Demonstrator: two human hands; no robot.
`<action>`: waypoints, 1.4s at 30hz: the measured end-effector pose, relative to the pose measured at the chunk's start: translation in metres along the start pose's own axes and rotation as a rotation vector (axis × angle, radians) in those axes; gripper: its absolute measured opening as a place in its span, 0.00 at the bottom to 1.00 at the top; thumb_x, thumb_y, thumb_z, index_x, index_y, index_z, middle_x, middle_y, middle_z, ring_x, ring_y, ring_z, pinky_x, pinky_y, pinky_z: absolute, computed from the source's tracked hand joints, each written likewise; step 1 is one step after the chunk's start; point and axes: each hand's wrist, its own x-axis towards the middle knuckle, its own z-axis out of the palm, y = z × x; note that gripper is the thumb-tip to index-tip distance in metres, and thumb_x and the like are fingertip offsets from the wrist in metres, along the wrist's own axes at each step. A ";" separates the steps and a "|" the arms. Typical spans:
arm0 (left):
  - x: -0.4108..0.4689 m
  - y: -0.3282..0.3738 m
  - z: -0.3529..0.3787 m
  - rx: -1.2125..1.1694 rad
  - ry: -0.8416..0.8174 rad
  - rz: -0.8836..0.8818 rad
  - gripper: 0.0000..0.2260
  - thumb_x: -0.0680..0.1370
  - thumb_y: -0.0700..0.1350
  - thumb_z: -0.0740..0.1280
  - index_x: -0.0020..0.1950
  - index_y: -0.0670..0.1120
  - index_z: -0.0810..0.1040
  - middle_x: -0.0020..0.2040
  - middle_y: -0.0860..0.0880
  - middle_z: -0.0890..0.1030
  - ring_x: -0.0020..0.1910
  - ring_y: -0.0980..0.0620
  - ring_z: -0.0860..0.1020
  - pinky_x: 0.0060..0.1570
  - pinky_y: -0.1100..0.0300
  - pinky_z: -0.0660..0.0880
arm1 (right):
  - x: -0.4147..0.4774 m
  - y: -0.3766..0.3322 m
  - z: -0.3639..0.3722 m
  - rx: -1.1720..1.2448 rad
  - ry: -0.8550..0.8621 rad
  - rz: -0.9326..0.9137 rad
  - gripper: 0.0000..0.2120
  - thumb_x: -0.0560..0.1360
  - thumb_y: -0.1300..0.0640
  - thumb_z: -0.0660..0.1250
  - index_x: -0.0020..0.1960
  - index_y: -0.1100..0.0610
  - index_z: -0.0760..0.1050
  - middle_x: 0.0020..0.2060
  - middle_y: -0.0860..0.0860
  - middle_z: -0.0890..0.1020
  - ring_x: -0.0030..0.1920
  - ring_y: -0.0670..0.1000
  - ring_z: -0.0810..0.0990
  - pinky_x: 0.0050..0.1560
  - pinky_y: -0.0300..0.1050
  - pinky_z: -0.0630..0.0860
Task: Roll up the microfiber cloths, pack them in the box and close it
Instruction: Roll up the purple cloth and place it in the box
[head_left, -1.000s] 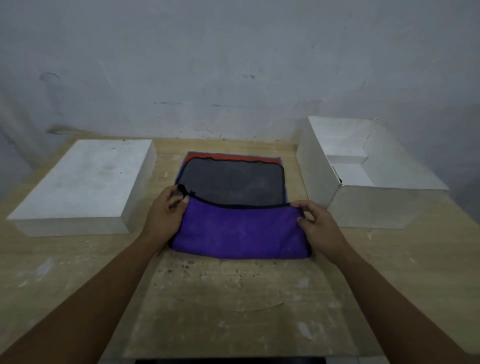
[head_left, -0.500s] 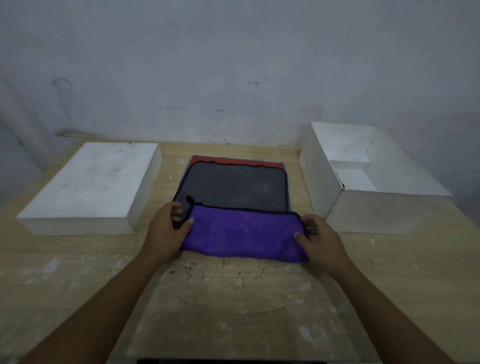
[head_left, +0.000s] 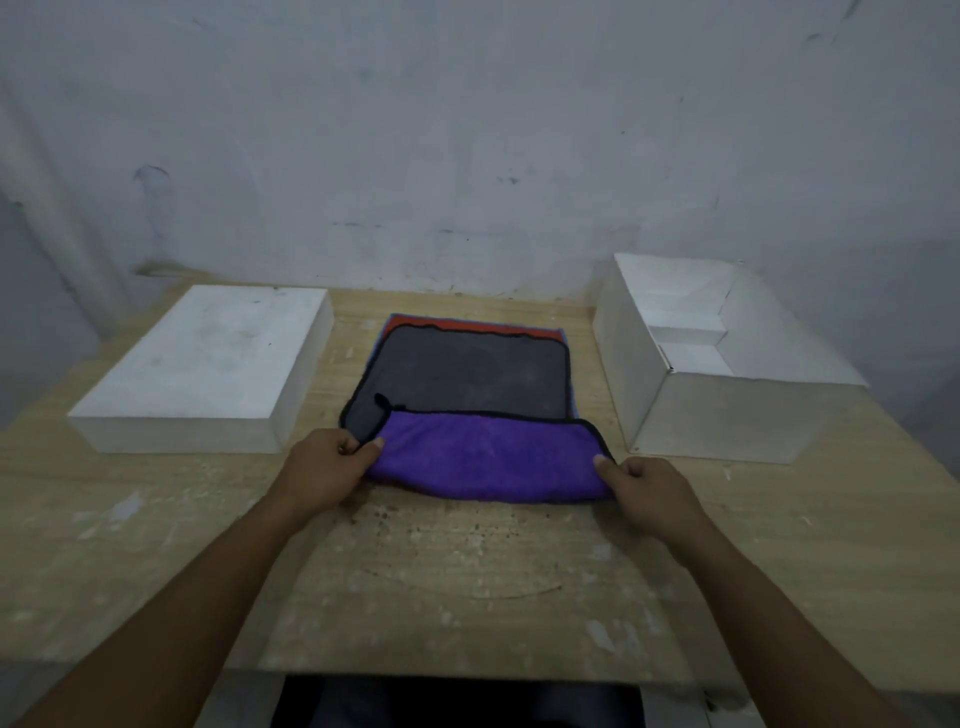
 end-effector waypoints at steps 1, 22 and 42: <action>0.000 0.002 -0.001 -0.192 -0.048 -0.076 0.15 0.76 0.45 0.69 0.34 0.39 0.71 0.33 0.40 0.77 0.28 0.49 0.81 0.26 0.60 0.75 | 0.001 0.000 -0.002 0.078 0.011 0.027 0.25 0.76 0.42 0.64 0.29 0.59 0.70 0.27 0.57 0.77 0.32 0.55 0.78 0.34 0.46 0.71; -0.014 -0.014 -0.023 -0.492 -0.438 -0.275 0.11 0.66 0.41 0.78 0.44 0.40 0.81 0.41 0.42 0.80 0.30 0.53 0.76 0.26 0.64 0.74 | -0.015 0.026 -0.021 0.456 -0.278 -0.132 0.08 0.68 0.60 0.76 0.46 0.53 0.83 0.53 0.45 0.81 0.49 0.45 0.81 0.43 0.36 0.77; -0.001 -0.015 -0.016 -0.514 -0.289 -0.146 0.06 0.76 0.45 0.68 0.46 0.42 0.79 0.30 0.43 0.76 0.23 0.55 0.71 0.23 0.65 0.67 | 0.018 0.036 -0.007 0.606 -0.152 -0.242 0.04 0.75 0.64 0.68 0.49 0.59 0.78 0.36 0.50 0.86 0.38 0.44 0.81 0.38 0.33 0.77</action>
